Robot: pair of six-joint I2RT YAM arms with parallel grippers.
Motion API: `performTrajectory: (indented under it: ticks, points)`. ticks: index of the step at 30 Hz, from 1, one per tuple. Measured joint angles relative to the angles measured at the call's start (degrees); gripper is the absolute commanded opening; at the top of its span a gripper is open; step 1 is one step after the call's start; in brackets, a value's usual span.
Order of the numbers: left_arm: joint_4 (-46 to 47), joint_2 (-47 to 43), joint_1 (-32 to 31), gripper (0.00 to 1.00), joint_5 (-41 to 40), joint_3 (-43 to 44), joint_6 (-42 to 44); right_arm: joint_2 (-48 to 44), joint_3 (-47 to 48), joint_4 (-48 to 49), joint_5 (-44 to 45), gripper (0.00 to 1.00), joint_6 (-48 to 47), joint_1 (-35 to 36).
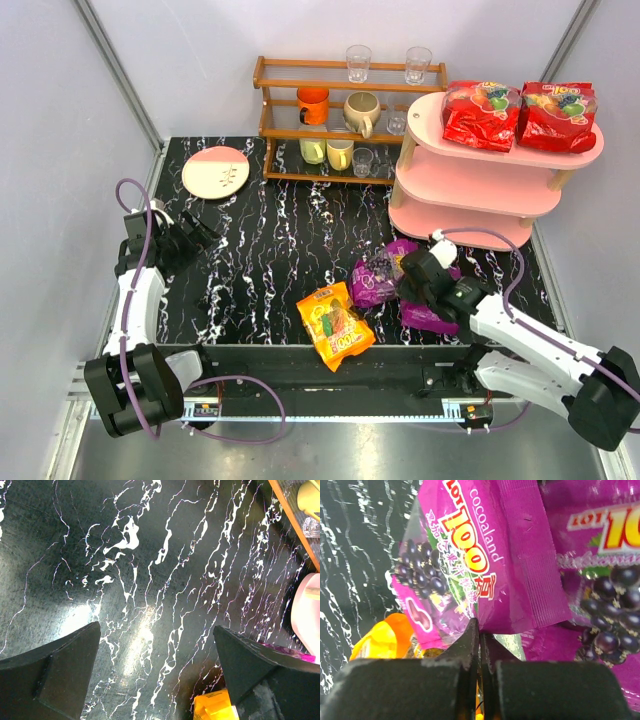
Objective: Place and organize the candy bags onto the shelf
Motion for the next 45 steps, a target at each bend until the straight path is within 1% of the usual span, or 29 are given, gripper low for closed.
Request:
performTrajectory:
  ticks: [3,7,11,13,17,24,28,35,36,37,38,39,40,41,43,45]
  points:
    - [0.00,0.00,0.00,0.99,0.00,0.00,0.02,0.52,4.26,-1.29,0.81,0.00,-6.49,0.00]
    - [-0.02,0.00,0.00,0.99,0.02,0.00,0.17,0.87,13.94,-5.01,2.86,0.00,-15.89,0.09]
    - [0.00,0.00,0.00,0.99,0.02,0.00,0.20,4.20,24.48,-10.34,6.36,0.00,-23.26,0.09]
    - [-0.02,0.00,0.00,0.99,0.04,0.00,0.20,5.95,27.47,-11.72,7.87,0.00,-25.64,0.09]
    - [-0.02,0.00,0.00,0.99,0.04,0.00,0.20,10.40,29.46,-13.51,9.92,0.00,-28.96,0.09]
    - [-0.04,0.00,0.00,0.99,0.07,0.00,0.24,24.41,30.23,-14.93,11.15,0.00,-32.92,0.83]
    - [-0.04,0.00,0.00,0.99,0.04,0.00,0.24,27.89,32.24,-14.47,12.24,0.00,-34.05,3.41]
    - [-0.04,0.00,0.00,0.99,0.04,0.00,0.31,34.05,36.96,-10.12,10.38,0.00,-34.82,9.62]
    - [-0.04,0.00,0.00,0.99,0.04,0.00,0.33,35.39,37.73,-9.33,9.86,0.04,-34.99,10.54]
    - [-0.04,0.00,0.00,0.99,0.04,0.00,0.35,36.83,38.47,-8.39,8.76,0.22,-35.26,11.39]
    - [-0.04,0.00,0.00,0.99,0.04,0.00,0.35,38.25,39.12,-7.28,7.21,0.51,-35.56,12.09]
    - [-0.04,0.00,0.00,0.99,0.04,0.00,0.35,39.67,39.60,-5.92,5.22,0.57,-36.02,12.61]
    - [-0.07,0.00,0.00,0.99,0.04,0.00,0.35,40.87,40.06,-4.39,2.29,0.61,-36.46,12.98]
    - [-0.04,0.00,0.00,0.99,0.04,0.00,0.35,41.79,40.52,-2.95,-1.03,0.72,-37.24,13.25]
    - [-0.07,0.00,0.00,0.99,0.04,0.00,0.37,41.99,40.59,-0.59,-6.12,0.84,-38.56,13.62]
    - [-0.07,0.00,0.00,0.99,0.04,0.00,0.37,39.54,38.97,3.74,-10.03,0.99,-40.24,13.75]
